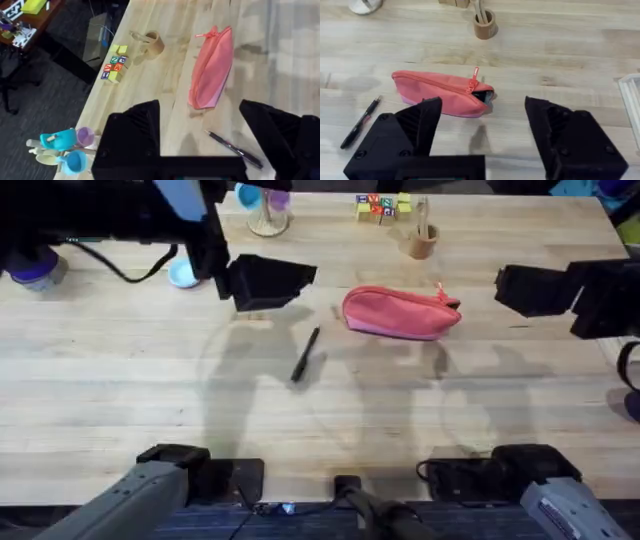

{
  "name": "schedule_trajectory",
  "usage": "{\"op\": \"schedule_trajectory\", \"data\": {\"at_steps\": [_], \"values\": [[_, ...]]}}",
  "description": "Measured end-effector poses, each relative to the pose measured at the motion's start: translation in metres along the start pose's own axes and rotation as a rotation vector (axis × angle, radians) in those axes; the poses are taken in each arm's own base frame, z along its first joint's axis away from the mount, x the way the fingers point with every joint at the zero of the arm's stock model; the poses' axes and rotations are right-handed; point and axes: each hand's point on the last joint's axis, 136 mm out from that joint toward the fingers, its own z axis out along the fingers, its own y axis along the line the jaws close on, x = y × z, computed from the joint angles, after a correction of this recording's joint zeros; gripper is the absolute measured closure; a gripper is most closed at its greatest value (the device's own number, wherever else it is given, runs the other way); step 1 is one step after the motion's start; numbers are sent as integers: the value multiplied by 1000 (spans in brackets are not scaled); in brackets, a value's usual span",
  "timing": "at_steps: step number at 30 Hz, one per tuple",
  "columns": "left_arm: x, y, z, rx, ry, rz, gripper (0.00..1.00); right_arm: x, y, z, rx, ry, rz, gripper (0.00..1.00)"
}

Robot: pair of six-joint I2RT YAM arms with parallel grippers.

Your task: Unzip the bag, pick up the pens from the table one at a time and place them inside, then zip the bag closed.

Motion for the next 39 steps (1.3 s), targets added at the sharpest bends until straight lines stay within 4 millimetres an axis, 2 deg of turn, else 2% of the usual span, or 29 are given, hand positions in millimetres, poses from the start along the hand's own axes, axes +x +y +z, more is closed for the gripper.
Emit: {"op": "schedule_trajectory", "data": {"at_steps": [12, 18, 26, 39], "values": [[19, 12, 20, 34, 20, -15, 7, 0, 0, 0, 0, 0, 0, 5], [31, 19, 37, 72, 12, -47, 7, 0, 0, 0, 0, 0, -1, 5], [45, 8, 71, 187, 8, -34, 7, 0, 0, 0, 0, 0, -1, 5], [86, -8, 136, 340, 37, -62, 7, 0, 0, 0, 0, 0, -1, 5]]}}
